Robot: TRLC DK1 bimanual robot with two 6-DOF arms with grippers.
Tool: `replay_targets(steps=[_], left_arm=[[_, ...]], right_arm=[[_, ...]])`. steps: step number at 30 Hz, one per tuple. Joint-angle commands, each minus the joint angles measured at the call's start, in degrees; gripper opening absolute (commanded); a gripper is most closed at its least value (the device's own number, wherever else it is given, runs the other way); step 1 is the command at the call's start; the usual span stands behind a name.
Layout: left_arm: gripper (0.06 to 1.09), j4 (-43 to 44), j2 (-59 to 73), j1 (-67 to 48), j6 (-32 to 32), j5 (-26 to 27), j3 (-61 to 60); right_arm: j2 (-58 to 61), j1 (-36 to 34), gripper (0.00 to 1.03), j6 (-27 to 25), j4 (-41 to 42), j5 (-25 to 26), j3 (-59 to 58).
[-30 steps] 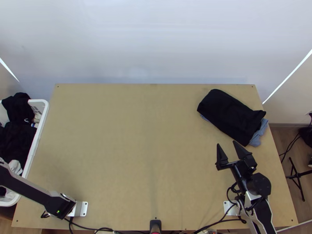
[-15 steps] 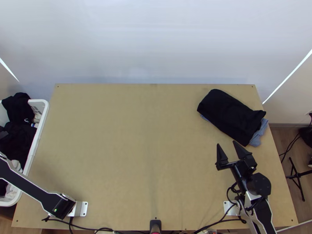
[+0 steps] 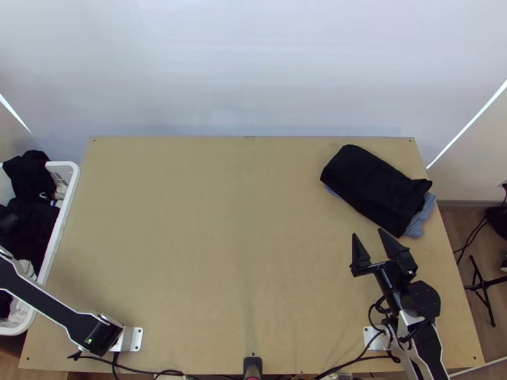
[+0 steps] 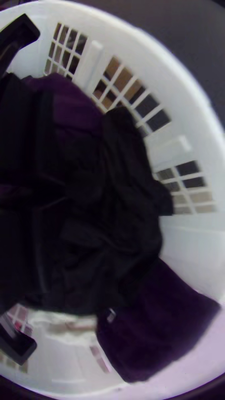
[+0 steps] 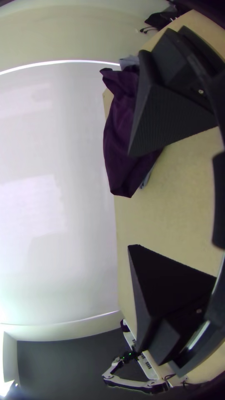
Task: Fold the t-shirt
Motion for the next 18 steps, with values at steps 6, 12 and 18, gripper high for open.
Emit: replay_targets(steps=[6, 12, 18], left_arm=[[0.10, -9.56, -34.77, -2.02, -10.99, 16.39, -0.96], [0.10, -18.97, -48.39, -9.75, -10.81, 20.69, -2.54], [0.09, -21.16, -64.92, -23.73, -10.11, 20.52, -15.55]], right_arm=[[0.01, -0.02, 0.98, 0.00, 0.01, 0.10, 0.01], [0.01, -0.02, 0.98, 0.00, 0.01, 0.10, 0.01], [0.01, -0.02, 0.98, 0.00, 0.10, 0.10, 0.01]])
